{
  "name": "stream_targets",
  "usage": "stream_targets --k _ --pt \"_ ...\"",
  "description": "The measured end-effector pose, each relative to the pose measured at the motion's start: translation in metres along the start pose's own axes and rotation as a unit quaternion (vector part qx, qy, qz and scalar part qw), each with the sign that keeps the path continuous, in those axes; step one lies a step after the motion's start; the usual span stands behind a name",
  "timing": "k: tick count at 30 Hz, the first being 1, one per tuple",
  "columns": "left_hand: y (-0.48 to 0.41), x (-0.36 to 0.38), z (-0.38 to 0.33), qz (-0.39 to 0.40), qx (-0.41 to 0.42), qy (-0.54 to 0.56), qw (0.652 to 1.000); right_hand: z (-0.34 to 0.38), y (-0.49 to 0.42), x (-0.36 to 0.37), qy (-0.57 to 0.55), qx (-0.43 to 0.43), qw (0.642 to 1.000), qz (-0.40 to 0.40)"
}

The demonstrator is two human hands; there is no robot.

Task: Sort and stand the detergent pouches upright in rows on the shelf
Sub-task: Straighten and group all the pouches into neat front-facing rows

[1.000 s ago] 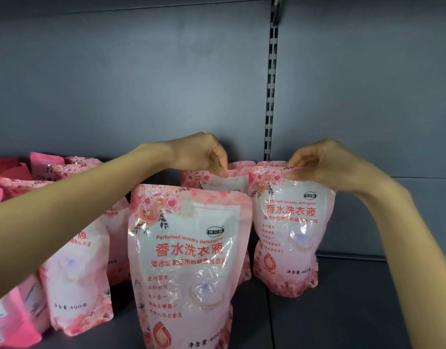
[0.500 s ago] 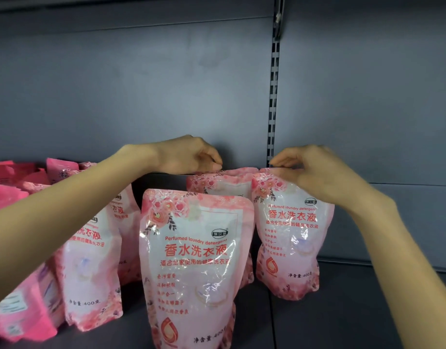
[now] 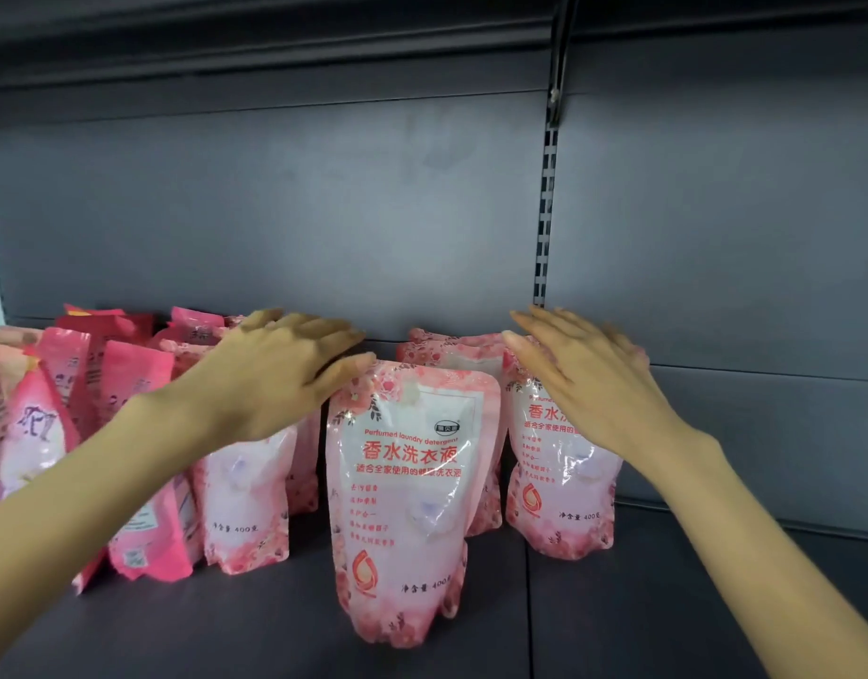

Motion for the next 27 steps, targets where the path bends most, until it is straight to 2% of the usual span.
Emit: stream_targets --k 5,12,14,18,22,27 --pt "0.027 0.008 -0.001 0.017 -0.031 -0.014 0.999 0.023 0.014 -0.001 -0.088 -0.016 0.996 -0.024" --pt "0.044 0.016 0.026 0.012 -0.004 -0.028 1.0 0.053 0.01 -0.009 -0.229 -0.02 0.971 -0.059" --pt "0.046 0.018 0.034 0.021 0.012 -0.02 0.999 0.067 0.005 -0.009 -0.207 -0.018 0.978 -0.033" --pt "0.058 0.021 0.045 0.013 0.052 -0.001 0.999 0.084 -0.007 0.006 -0.102 0.032 0.991 0.075" --pt "0.065 0.018 0.062 -0.01 0.072 0.021 0.997 0.086 -0.002 0.01 -0.126 0.103 0.986 0.039" --pt "0.056 0.014 0.086 0.001 0.06 0.054 0.997 0.106 0.004 0.005 -0.066 0.098 0.992 -0.038"
Point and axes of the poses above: each hand's wrist, its own y-axis away from the middle knuckle, its own x-axis out of the palm, z = x × y, the point moved 3 cm from there along -y, towards the middle knuckle, and after that the axes turned 4 degrees about x, right-handed, at the moved point
